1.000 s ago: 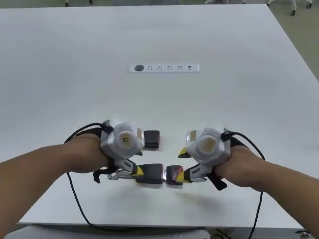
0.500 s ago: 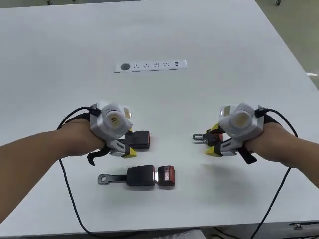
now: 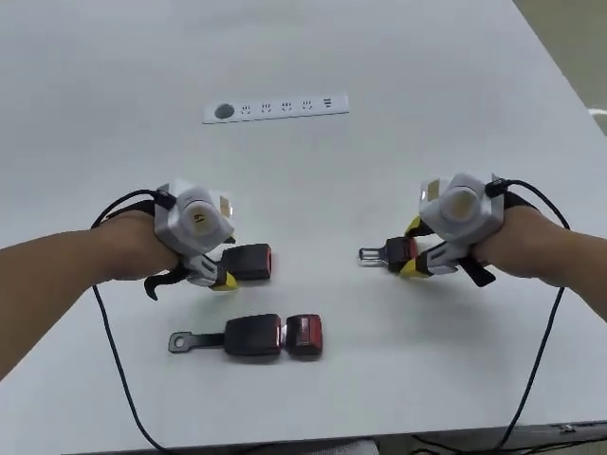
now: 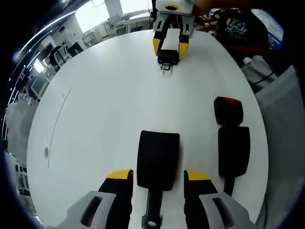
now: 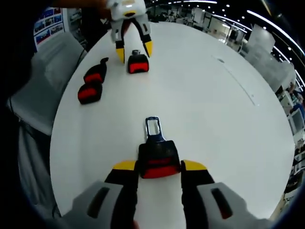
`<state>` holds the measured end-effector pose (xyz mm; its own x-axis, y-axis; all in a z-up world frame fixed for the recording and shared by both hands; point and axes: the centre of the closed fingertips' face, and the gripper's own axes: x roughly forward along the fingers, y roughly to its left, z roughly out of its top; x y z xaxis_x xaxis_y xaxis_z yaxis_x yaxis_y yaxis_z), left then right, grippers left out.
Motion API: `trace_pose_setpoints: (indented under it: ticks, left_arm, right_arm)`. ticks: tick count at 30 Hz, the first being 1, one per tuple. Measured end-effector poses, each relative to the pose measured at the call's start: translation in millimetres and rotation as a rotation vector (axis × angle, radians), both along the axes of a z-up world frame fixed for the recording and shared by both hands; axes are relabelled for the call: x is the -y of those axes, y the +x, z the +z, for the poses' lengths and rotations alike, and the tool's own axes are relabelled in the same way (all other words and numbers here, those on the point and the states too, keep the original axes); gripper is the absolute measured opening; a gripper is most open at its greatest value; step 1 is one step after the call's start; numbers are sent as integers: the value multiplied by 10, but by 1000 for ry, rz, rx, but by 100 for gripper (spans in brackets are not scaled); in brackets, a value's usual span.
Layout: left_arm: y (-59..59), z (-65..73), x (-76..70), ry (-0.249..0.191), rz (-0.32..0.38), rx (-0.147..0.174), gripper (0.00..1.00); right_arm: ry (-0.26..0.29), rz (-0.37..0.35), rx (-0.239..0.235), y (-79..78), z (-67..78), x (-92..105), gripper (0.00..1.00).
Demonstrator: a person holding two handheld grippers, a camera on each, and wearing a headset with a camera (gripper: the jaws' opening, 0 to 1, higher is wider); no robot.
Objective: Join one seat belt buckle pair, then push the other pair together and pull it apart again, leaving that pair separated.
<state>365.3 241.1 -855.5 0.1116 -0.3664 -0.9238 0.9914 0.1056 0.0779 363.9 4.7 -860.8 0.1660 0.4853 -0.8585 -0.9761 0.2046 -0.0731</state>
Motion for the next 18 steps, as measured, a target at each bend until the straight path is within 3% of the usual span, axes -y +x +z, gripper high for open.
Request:
trace_pose_setpoints:
  ticks: [2, 3, 4, 6, 12, 18]
  left_arm:
    - [5, -73, -20, 14, 0, -13, 41]
    - [-24, -50, 31, -21, -7, -39, 39]
    - [-7, -36, 13, -14, 7, -27, 37]
    - [-49, -31, 30, -6, -39, -34, 34]
    - [-99, -12, 66, 34, -34, -41, 33]
    - [-83, -5, 55, 26, -19, -41, 33]
  right_arm:
    - [9, 26, -6, 9, -12, 4, 35]
    - [11, 27, -16, 8, -6, 1, 34]
    - [5, 46, -20, -3, -9, 0, 34]
    - [5, 63, -25, 2, -15, 0, 34]
    - [28, 63, -38, -6, -24, -4, 34]
    - [40, 46, -53, -40, -3, -88, 34]
